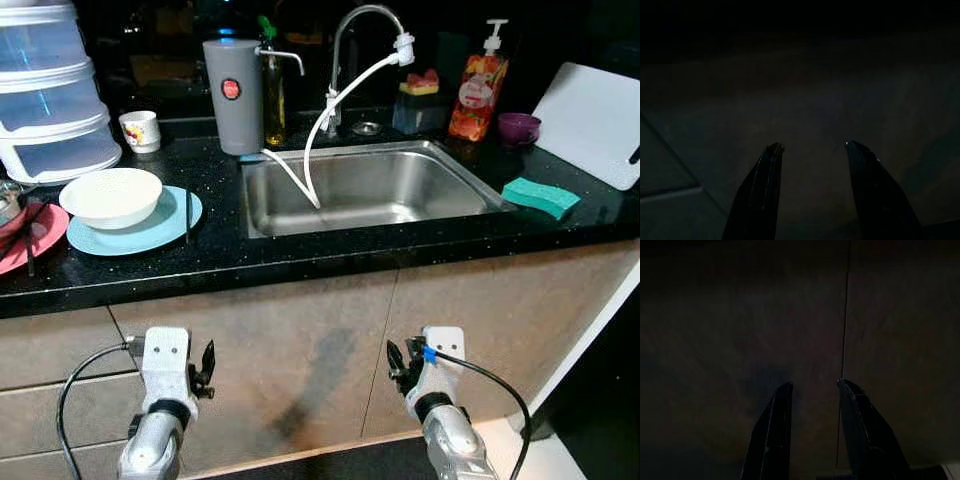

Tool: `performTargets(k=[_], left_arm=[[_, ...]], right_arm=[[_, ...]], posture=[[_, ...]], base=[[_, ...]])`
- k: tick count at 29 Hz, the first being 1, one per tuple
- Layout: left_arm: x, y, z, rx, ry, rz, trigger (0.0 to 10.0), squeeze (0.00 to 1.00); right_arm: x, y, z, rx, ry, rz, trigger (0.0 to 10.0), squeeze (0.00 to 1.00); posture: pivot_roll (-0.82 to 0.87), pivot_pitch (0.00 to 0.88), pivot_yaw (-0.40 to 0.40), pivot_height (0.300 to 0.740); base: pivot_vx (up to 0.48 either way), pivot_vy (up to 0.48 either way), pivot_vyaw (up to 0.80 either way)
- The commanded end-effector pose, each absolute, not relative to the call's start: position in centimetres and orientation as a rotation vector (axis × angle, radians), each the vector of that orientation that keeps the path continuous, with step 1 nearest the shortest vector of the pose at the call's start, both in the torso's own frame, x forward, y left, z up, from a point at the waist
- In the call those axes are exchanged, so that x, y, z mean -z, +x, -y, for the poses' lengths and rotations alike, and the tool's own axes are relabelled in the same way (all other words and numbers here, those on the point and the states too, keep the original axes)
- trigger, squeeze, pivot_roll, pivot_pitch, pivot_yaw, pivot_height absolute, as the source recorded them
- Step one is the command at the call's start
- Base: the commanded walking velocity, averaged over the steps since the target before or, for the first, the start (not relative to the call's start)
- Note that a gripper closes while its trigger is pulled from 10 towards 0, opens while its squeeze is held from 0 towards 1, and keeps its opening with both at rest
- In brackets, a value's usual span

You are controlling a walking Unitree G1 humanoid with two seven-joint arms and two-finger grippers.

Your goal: Kitchen organization

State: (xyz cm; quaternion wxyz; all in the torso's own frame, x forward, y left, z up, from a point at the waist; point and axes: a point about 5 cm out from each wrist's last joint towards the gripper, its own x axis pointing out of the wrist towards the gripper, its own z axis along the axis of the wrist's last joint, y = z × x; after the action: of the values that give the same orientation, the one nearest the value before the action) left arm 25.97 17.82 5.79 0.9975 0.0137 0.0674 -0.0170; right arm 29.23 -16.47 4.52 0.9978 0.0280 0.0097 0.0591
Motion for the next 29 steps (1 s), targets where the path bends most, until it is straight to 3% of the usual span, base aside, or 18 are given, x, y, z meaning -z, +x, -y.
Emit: performTargets(k=[1,6,15,23,29], left_arm=[[-5.3,25.4,-17.6,0.045,0.057,-0.162,10.0,0.0],[-5.0,24.5,-17.6,0.055,0.058,-0.179,10.0,0.0],[-5.9,25.5,-18.5,0.07,0.079,-0.155,10.0,0.0],[-8.3,26.1,-18.2,0.085,0.042,-0.08,10.0,0.0],[-13.5,27.1,-17.7,0.071,0.071,0.113,10.0,0.0]], right_arm=[[-3.6,28.6,16.4,-0.128,0.055,-0.069,10.0,0.0],[-2.9,27.3,16.3,-0.131,0.048,-0.092,10.0,0.0],[-3.5,26.9,16.8,-0.1,0.062,-0.057,10.0,0.0],[-8.6,28.2,17.1,-0.138,0.112,0.206,10.0,0.0],[-14.0,29.8,17.2,-0.159,0.181,0.373,10.0,0.0]], posture=[[0.04,0.112,0.022,0.74],[0.02,0.146,0.032,0.74],[0.01,0.149,0.039,0.74],[0.02,0.132,0.03,0.74],[0.03,0.122,0.023,0.74]], base=[[0.0,0.0,0.0],[0.0,0.0,0.0],[0.0,0.0,0.0],[0.0,0.0,0.0],[0.0,0.0,0.0]])
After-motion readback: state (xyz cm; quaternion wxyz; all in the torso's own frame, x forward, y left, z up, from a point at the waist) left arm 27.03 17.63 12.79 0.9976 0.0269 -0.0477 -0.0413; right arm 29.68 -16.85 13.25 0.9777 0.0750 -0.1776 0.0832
